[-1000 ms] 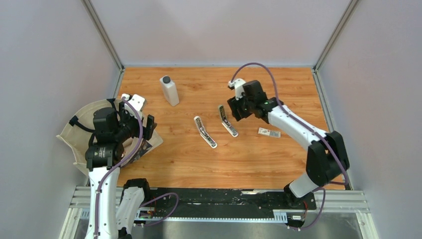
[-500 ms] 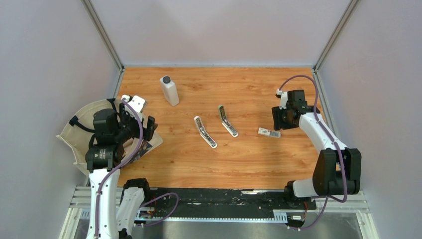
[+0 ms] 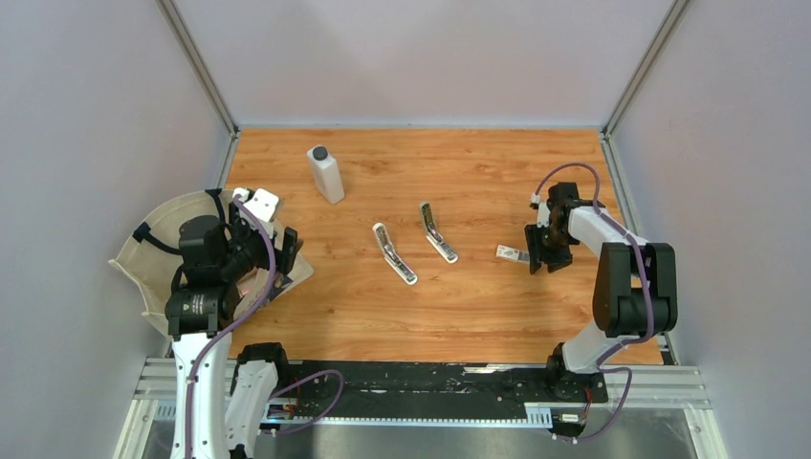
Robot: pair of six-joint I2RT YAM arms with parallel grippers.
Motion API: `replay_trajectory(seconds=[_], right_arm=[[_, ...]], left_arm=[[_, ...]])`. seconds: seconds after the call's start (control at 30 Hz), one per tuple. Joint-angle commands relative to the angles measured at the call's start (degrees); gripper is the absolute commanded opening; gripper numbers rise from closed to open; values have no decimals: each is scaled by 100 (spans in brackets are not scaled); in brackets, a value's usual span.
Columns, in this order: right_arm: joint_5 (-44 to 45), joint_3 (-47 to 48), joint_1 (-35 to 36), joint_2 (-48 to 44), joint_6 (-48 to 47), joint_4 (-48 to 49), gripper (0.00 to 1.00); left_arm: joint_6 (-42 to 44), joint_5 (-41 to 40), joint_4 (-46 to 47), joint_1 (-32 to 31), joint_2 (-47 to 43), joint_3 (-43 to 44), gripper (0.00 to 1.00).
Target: Load the staples into the stapler
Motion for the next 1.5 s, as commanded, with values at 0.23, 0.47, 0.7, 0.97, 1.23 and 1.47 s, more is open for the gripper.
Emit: replay_trajectory(seconds=[0.23, 0.47, 0.7, 0.97, 1.23, 1.47], right_arm=[[785, 632, -15, 566, 126, 533, 49], [1005, 791, 3, 383, 74, 753, 49], [-137, 835, 73, -198, -785, 552, 52], [144, 1116, 363, 12, -972, 445, 47], [-129, 1125, 521, 294, -1077, 498, 36], [-77, 949, 574, 522, -1192, 586, 36]], left_arm=[[-133, 22, 32, 42, -33, -125, 88], [-115, 30, 49, 42, -41, -168, 89], [-115, 74, 58, 42, -32, -169, 89], [-107, 83, 76, 42, -59, -213, 89], [-107, 74, 75, 59, -94, -239, 89], [-115, 101, 93, 85, -76, -256, 89]])
